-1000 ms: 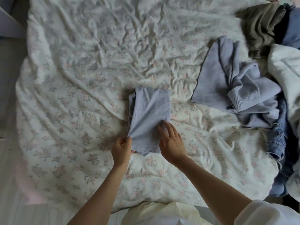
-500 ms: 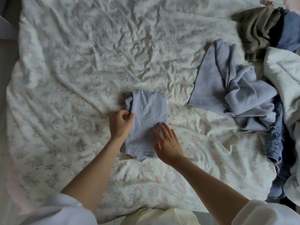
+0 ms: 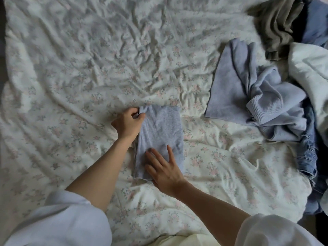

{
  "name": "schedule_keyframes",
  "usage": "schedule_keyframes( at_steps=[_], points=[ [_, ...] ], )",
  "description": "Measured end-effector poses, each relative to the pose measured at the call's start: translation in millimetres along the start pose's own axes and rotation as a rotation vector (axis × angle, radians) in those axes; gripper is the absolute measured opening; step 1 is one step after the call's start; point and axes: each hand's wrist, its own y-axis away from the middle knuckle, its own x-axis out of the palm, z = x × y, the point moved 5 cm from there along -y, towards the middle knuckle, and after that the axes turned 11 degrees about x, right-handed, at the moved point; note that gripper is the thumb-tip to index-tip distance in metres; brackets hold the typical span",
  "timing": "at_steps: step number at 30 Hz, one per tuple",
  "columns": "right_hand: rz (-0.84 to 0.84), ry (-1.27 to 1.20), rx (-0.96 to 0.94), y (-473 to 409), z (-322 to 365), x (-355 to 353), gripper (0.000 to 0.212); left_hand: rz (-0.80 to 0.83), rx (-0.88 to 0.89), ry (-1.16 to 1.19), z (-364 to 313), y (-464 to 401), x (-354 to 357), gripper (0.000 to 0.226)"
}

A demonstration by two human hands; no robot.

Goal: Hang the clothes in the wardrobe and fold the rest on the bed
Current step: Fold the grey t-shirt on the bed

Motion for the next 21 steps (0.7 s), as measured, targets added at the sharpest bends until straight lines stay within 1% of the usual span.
schedule_keyframes(
  at_steps=[2,3,5,9,10,13,14,15,16,18,19,21],
  points=[
    [-0.119,-0.083,-0.013,1.4,1.2,-5.1,0.017,0.011,0.029,0.015,0.3,1.5,-3.2,0.028],
    [-0.153,-0.123,-0.013,2.7,0.6,-7.6,0.011,0.016,0.047,0.044,1.3,2.1,-3.8,0.027],
    [-0.18,-0.174,-0.015,5.4,-0.2,-11.5,0.005,0.026,0.059,0.106,3.7,3.7,-4.9,0.027],
    [-0.198,-0.295,-0.074,12.1,-1.2,-19.8,0.015,0.015,0.013,0.112,15.4,10.8,-12.2,0.034],
    [-0.186,-0.315,-0.099,13.4,-1.1,-20.2,0.016,0.011,0.006,0.097,19.0,12.4,-14.4,0.032],
    [-0.082,-0.34,-0.169,15.9,1.3,-16.5,0.021,0.012,-0.014,0.034,25.7,13.9,-18.4,0.012],
    [-0.044,-0.33,-0.179,17.0,2.2,-13.6,0.026,0.022,-0.005,0.01,25.5,15.2,-18.4,0.017],
    [-0.021,-0.313,-0.175,18.0,2.2,-11.2,0.03,0.026,0.036,-0.031,23.4,17.3,-17.9,0.028],
    [-0.011,-0.29,-0.155,18.1,1.2,-9.6,0.033,0.016,0.116,-0.108,19.2,21.1,-18.3,0.039],
    [0.003,-0.219,-0.072,15.2,-5.3,-6.8,0.038,-0.015,0.394,-0.346,4.5,33.9,-16.5,0.05],
    [0.027,-0.179,-0.015,14.0,-9.4,-4.7,0.041,0.006,0.544,-0.445,-1.5,42.6,-10.1,0.052],
    [0.133,-0.144,0.058,18.9,-16.8,2.1,0.051,0.111,0.81,-0.581,-5.6,61.1,11.8,0.054]
  ],
)
